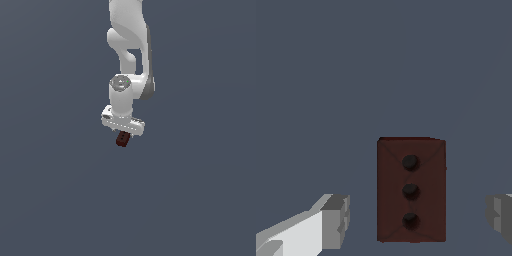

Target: Pick up the object and move it to a goal position.

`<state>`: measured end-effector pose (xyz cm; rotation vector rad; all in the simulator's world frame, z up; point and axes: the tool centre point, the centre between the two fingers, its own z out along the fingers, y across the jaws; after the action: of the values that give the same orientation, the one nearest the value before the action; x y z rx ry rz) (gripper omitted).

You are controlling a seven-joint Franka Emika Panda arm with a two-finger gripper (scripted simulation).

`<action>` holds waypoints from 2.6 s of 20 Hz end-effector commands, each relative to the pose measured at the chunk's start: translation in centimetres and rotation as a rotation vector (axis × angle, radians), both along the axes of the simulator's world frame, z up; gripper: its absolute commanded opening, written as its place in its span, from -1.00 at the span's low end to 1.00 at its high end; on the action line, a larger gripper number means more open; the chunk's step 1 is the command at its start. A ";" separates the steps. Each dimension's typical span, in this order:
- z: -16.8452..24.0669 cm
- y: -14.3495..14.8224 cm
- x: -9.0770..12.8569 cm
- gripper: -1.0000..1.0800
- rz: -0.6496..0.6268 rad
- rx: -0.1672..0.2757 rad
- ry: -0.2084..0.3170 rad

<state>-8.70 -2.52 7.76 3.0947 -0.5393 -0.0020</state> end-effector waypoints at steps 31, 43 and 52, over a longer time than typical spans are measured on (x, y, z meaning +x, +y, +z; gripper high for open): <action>-5.0 0.1 -0.1 -1.00 -0.004 0.001 -0.001; -3.4 -0.5 3.7 -1.00 -0.004 0.000 -0.001; -1.0 -1.3 9.3 -1.00 -0.004 0.000 -0.001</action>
<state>-0.45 -3.64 6.20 3.0933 -0.5453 -0.0026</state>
